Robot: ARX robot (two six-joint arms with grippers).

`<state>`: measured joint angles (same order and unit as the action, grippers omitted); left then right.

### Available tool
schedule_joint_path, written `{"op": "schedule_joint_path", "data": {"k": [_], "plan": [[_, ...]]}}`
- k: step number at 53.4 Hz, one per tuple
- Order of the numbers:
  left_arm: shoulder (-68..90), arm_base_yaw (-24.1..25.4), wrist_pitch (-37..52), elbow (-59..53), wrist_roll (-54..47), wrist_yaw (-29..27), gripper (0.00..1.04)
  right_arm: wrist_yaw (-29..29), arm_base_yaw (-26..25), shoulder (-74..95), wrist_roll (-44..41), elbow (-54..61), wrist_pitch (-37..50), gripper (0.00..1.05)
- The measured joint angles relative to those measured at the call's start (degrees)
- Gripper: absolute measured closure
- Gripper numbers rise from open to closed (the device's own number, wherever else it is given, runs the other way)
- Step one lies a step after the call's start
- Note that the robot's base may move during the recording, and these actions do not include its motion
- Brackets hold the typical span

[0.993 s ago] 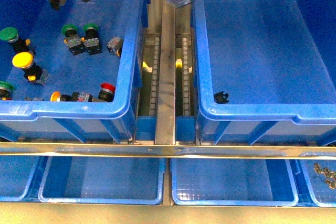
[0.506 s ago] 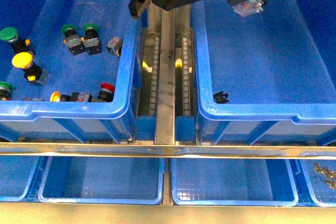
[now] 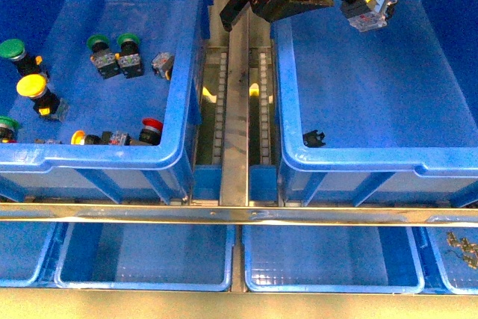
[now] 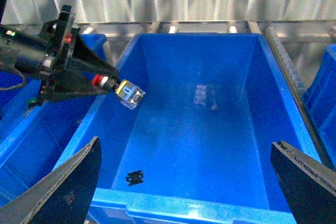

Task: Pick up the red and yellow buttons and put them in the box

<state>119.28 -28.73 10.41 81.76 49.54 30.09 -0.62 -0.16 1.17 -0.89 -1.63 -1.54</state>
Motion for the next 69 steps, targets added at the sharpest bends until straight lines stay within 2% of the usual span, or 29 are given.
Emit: {"op": "schedule_joint_path", "data": {"k": [4, 8, 14, 22, 25, 35, 42, 48, 69], "plan": [[0.11, 0.13, 0.0, 0.57, 0.0, 0.09, 0.71, -3.1, -0.13, 8.76, -6.05, -4.85, -10.75, 0.07], [0.11, 0.2, -0.04, 0.85, -0.02, 0.17, 0.71, -5.4, 0.96, 19.37, -11.47, -6.73, -7.91, 0.07], [0.11, 0.13, -0.35, 1.09, -0.15, 0.35, 0.71, -10.71, 3.65, 38.32, -20.2, -8.11, 8.63, 0.07], [0.11, 0.57, -0.63, 1.09, -0.2, 0.33, 0.71, -14.16, 6.14, 56.5, -25.05, -10.91, 27.28, 0.07], [0.11, 0.68, -0.72, 1.09, -0.22, 0.33, 0.71, -15.08, 7.17, 68.0, -27.76, -13.42, 37.94, 0.07], [0.11, 0.68, -0.79, 1.09, -0.22, 0.59, 0.71, -15.45, 7.15, 87.23, -33.81, -21.22, 50.71, 0.07], [0.11, 0.68, -1.07, 1.09, -0.33, 0.61, 0.71, -15.65, 6.12, 95.62, -39.63, -28.79, 52.19, 0.07], [0.11, 0.68, -1.18, 1.16, -0.37, 0.77, 0.71, -15.43, 6.1, 98.31, -42.27, -30.84, 53.64, 0.07], [0.11, 0.68, -1.4, 1.6, -0.39, 1.27, 0.71, -13.11, 6.88, 104.26, -45.92, -39.04, 55.36, 0.07]]}}
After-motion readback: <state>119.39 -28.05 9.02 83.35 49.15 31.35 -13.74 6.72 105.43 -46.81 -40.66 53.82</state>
